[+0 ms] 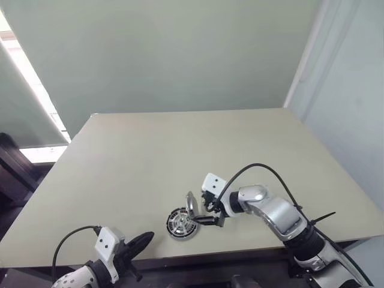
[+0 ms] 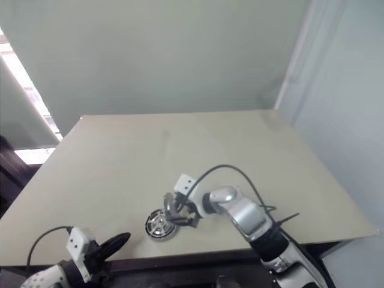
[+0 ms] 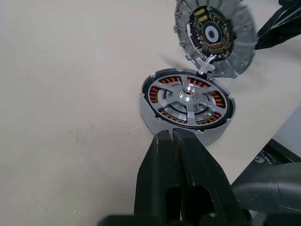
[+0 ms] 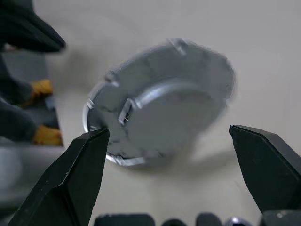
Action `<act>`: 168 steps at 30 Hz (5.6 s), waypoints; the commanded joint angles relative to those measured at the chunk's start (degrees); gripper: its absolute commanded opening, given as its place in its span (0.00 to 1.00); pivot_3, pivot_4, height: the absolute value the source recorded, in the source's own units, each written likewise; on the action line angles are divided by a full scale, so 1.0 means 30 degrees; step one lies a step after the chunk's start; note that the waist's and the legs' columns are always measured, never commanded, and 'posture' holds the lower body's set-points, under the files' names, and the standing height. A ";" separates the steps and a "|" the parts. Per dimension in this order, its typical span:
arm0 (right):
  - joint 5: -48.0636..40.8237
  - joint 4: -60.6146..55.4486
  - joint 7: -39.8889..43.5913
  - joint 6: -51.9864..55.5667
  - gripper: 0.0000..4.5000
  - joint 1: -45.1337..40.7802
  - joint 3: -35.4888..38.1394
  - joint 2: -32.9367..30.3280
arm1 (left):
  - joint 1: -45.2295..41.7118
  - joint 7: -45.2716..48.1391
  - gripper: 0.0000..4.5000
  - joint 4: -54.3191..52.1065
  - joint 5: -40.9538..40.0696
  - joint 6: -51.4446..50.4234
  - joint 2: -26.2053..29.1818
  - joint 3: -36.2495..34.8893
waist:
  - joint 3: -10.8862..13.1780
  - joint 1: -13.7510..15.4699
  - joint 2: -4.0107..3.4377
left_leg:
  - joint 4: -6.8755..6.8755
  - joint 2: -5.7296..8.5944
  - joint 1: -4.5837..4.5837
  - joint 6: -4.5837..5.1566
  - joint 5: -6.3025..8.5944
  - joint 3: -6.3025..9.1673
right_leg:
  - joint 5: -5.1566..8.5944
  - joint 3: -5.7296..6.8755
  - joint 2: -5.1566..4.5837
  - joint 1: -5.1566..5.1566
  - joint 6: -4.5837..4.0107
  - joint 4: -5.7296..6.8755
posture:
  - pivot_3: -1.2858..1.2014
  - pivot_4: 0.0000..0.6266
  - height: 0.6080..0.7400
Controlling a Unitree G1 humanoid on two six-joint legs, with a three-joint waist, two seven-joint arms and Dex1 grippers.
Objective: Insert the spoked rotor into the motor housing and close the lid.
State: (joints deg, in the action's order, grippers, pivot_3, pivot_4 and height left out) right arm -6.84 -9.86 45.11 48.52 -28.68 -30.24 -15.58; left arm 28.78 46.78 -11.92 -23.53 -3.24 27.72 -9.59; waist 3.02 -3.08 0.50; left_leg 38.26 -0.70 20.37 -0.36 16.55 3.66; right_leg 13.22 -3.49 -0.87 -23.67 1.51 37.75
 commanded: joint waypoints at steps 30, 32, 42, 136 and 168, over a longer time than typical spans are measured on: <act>-0.1525 0.1928 0.1225 -0.0898 1.00 -0.0022 -0.0916 0.3173 | -0.0259 -0.0026 0.01 -0.0873 -0.0002 0.0113 -0.0063 0.0090 | 0.0006 -0.0010 -0.0015 | -0.0004 -0.0002 -0.0057 -0.0002 0.0001 0.0005 | 0.0001 0.0007 0.0000 0.0041 -0.0001 -0.0001 | 0.52 0.00 1.00; -0.1897 0.1865 0.1311 -0.1047 1.00 -0.0045 -0.0446 0.3350 | -0.0284 -0.0013 0.01 -0.0861 0.0008 0.0113 -0.0089 0.0118 | 0.0012 -0.0010 -0.0023 | -0.0004 -0.0001 -0.0057 -0.0002 0.0001 0.0004 | 0.0001 0.0006 -0.0001 0.0043 -0.0001 -0.0001 | 0.52 0.00 1.00; -0.5723 0.1816 0.2409 -0.0763 1.00 -0.1191 0.4315 0.3108 | -0.0189 0.0178 0.01 -0.0833 0.0060 0.0171 -0.0178 0.0284 | 0.0015 -0.0010 -0.0027 | -0.0001 0.0001 -0.0058 -0.0002 0.0001 0.0010 | 0.0001 0.0010 -0.0002 0.0048 -0.0001 -0.0003 | 0.52 0.00 1.00; 0.5509 0.8473 0.1871 -0.5261 0.72 -0.1319 -0.3073 0.2978 | 0.0035 0.0594 0.00 -0.0532 0.0189 0.0642 0.0385 0.0292 | -0.0010 -0.0017 -0.0075 | -0.0026 -0.0006 -0.0230 -0.0004 0.0002 -0.0016 | 0.0006 -0.0014 -0.0003 0.0129 -0.0007 0.0009 | 0.52 0.00 1.00; 0.5879 0.7976 0.2263 -0.3282 0.72 -0.2258 -0.4696 0.2729 | -0.3178 -0.0173 0.00 0.2213 0.2797 0.1880 -0.0295 0.2423 | -0.0043 -0.0002 -0.0110 | -0.0071 0.0007 -0.0229 -0.0005 0.0003 -0.0016 | 0.0006 -0.0012 -0.0012 0.0124 -0.0004 -0.0016 | 0.52 0.00 1.00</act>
State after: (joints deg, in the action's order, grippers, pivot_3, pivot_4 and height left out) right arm 9.22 12.68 51.65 37.01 -35.63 -43.00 -6.14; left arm 20.35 46.73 -5.91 -16.26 0.83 26.97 -2.77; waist 2.89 -3.09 0.17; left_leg 38.03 -0.68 19.68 -0.37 16.56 3.61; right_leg 13.23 -3.52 -0.90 -23.30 1.50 37.70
